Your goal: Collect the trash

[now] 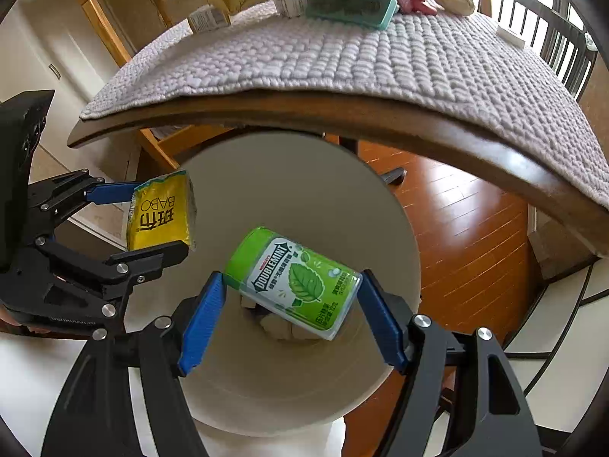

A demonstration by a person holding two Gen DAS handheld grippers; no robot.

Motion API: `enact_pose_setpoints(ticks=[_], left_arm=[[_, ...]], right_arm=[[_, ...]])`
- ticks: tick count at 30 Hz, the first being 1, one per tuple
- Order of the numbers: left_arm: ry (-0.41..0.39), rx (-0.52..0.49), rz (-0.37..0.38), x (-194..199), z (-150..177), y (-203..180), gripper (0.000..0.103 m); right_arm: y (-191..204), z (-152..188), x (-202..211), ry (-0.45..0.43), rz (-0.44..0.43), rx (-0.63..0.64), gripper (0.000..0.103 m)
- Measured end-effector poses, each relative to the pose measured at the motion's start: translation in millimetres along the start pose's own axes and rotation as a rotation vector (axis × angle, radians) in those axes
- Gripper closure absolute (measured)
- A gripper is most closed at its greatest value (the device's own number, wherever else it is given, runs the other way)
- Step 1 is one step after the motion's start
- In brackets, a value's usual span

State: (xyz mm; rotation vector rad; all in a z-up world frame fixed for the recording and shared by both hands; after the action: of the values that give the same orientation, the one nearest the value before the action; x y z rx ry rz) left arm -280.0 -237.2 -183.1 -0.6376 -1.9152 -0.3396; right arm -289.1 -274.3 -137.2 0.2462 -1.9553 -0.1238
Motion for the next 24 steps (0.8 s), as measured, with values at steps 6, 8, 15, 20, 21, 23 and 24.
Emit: enact_pose_setpoints(ticks=[6, 8, 15, 20, 21, 23, 24], left_arm=[[0.01, 0.0, 0.0, -9, -3, -1, 0.017], [0.016, 0.001, 0.0, -12, -2, -2, 0.017], [0.057, 0.007, 0.022, -26, 5, -4, 0.009], [0.058, 0.016, 0.028, -27, 6, -5, 0.009], [0.057, 0.018, 0.029, -27, 7, -5, 0.009], [0.055, 0.024, 0.03, -26, 8, -4, 0.009], [0.054, 0.026, 0.031, -26, 8, -4, 0.009]], right_arm=[[2, 2, -14, 0.015, -0.006, -0.019, 0.033], [0, 0, -16, 0.017, -0.005, -0.02, 0.033], [-9, -1, -22, 0.035, 0.001, -0.057, 0.01], [-10, -4, -19, 0.019, 0.008, -0.064, 0.01], [-10, -5, -18, 0.018, 0.007, -0.065, 0.01], [-11, -6, -16, 0.016, 0.007, -0.065, 0.01], [-10, -6, -15, 0.015, 0.006, -0.064, 0.01]])
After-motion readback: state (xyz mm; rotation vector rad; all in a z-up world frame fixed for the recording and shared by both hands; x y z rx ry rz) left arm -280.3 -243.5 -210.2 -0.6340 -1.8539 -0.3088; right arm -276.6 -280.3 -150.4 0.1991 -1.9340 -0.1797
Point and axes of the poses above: each gripper's, at about its wrist camera, not at the fingertips, and x roughly against the way its jaws point, y to its left, z to its underside, the point moved 10 cm from there along -x, roughly the way its jaws point, and after that the axes turned 3 degrees about -x, right-handed, at the moved point
